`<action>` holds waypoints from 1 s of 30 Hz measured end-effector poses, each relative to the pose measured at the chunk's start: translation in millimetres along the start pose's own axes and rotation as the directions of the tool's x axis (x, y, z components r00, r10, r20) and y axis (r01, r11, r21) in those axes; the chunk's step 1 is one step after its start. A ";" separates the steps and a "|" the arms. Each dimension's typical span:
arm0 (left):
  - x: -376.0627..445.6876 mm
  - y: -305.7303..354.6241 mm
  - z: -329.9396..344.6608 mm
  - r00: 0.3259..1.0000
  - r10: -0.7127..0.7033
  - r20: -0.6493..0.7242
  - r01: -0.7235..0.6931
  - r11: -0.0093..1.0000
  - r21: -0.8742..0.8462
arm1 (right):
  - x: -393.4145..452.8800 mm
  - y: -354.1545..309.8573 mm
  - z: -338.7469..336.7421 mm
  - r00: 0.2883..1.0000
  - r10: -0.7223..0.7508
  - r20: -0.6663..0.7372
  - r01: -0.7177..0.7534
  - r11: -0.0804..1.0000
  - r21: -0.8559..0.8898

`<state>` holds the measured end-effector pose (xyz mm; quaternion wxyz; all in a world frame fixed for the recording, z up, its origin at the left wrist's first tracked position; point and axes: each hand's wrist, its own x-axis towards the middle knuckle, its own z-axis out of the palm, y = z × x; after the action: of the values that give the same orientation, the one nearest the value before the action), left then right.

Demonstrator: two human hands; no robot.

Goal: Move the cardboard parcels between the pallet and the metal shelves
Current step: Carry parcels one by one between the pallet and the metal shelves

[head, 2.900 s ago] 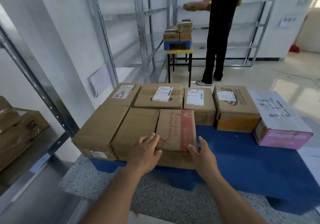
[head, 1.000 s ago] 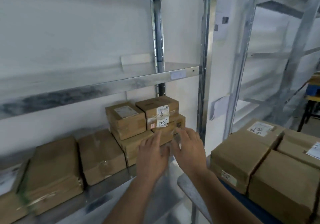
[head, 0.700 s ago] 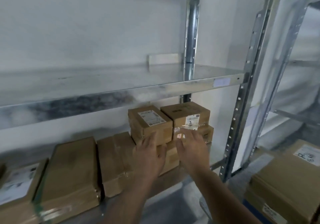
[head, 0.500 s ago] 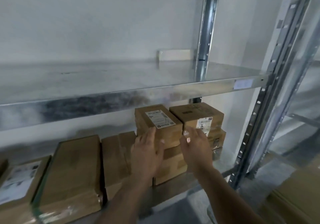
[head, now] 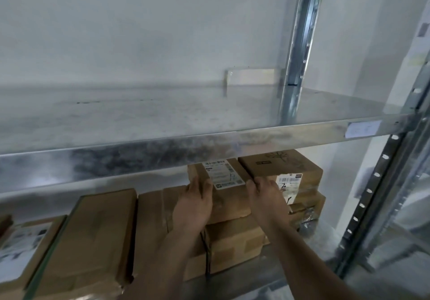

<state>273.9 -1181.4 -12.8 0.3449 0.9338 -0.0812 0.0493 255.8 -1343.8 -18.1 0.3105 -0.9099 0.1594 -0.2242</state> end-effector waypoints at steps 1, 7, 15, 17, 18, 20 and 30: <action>0.5 1.0 0.4 1.000 -0.015 0.007 0.015 1.000 -0.008 | 1.1 0.1 1.2 1.000 0.010 0.021 -0.010 1.000 0.013; -1.1 -6.5 -6.1 0.986 -0.113 -0.123 0.089 0.979 -0.185 | 0.0 -3.9 2.6 0.996 -0.008 0.093 -0.005 0.991 0.132; -19.2 -29.6 -17.6 0.991 -0.129 -0.035 0.114 0.952 -0.285 | -17.8 -19.1 5.5 0.934 0.057 0.352 -0.185 0.922 0.340; -24.4 -34.3 -19.0 0.994 -0.110 -0.007 0.101 0.937 -0.336 | -25.2 -23.3 1.5 0.936 0.009 0.352 -0.137 0.931 0.339; -27.7 -36.1 -19.2 0.994 -0.107 0.007 0.102 0.926 -0.364 | -29.1 -23.4 -0.4 0.938 -0.014 0.347 -0.117 0.928 0.354; -35.3 -38.7 -18.0 0.995 -0.103 0.015 0.100 0.910 -0.403 | -40.1 -20.5 -4.0 0.944 -0.052 0.325 -0.089 0.911 0.404; -88.5 -31.4 -9.4 0.999 -0.018 -0.051 -0.012 0.842 -0.540 | -103.7 -1.6 -31.6 0.971 -0.162 0.178 0.006 0.757 0.653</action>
<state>192.5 -1141.3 -38.8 0.5959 0.7975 -0.0811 0.0491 152.0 -1313.6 -26.8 0.6113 -0.7717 -0.0051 -0.1755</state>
